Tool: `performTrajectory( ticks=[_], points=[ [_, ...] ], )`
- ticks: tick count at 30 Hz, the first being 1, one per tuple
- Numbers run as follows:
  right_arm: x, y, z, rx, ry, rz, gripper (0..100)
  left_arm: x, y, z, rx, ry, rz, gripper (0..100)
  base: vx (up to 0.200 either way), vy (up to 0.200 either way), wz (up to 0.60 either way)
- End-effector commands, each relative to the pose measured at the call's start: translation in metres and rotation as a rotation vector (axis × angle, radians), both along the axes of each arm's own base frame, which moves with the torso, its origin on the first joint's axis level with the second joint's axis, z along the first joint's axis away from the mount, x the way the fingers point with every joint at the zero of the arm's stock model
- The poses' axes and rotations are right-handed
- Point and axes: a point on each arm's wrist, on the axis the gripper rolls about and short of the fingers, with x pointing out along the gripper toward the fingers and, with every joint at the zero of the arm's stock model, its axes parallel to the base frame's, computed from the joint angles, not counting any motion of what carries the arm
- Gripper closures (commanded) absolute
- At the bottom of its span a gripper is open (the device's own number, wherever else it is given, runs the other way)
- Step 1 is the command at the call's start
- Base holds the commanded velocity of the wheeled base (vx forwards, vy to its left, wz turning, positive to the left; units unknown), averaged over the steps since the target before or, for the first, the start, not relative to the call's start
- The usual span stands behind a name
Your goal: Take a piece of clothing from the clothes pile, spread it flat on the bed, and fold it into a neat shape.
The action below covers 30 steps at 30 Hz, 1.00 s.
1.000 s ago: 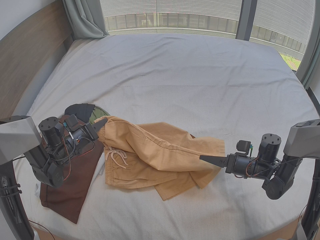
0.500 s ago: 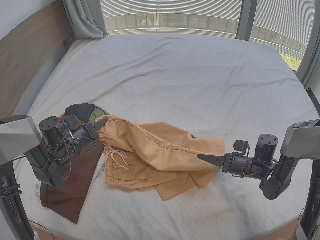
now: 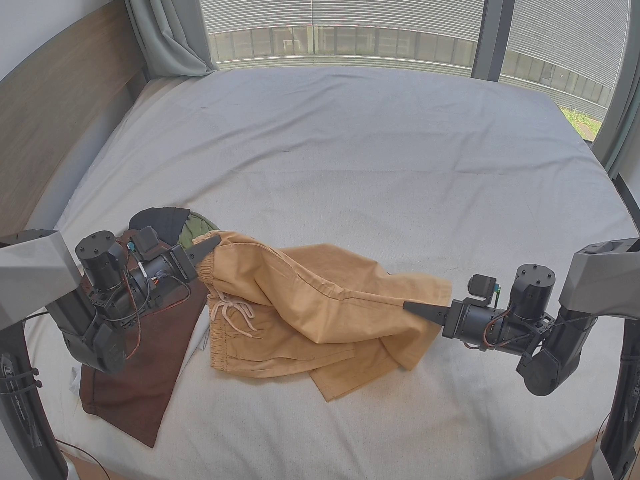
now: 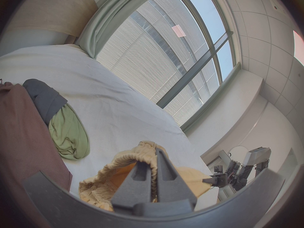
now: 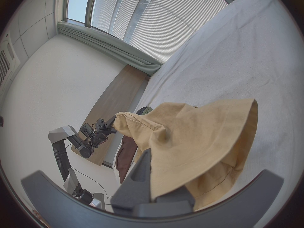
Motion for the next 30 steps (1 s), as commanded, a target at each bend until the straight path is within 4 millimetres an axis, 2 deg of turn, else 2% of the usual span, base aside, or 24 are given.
performTrajectory(
  ticks=[1,8,12,14,15,17,30],
  points=[
    [0.002,-0.002,0.014,0.015,-0.051,-0.007,100,-0.003,0.001,0.009,-0.001,-0.024,-0.026,100,0.0,0.0,0.0],
    [-0.004,-0.004,0.039,0.038,-0.12,-0.008,100,-0.004,0.004,0.013,0.009,-0.046,-0.068,100,0.0,0.0,0.0],
    [-0.01,-0.006,0.053,0.049,-0.155,-0.007,100,-0.014,0.005,0.026,0.012,-0.076,-0.123,100,0.0,0.0,0.0],
    [-0.01,-0.006,0.053,0.049,-0.155,-0.007,100,-0.014,0.005,0.026,0.012,-0.076,-0.123,100,0.0,0.0,0.0],
    [-0.013,-0.007,0.062,0.058,-0.182,-0.008,100,-0.017,0.006,0.034,0.012,-0.097,-0.129,100,0.0,0.0,0.0],
    [-0.015,-0.008,0.067,0.063,-0.197,-0.01,100,-0.018,0.006,0.035,0.012,-0.1,-0.129,100,0.0,0.0,0.0],
    [-0.022,-0.011,0.087,0.082,-0.256,-0.01,100,-0.03,0.009,0.057,0.046,-0.19,-0.156,100,0.0,0.0,0.0]
  ],
)
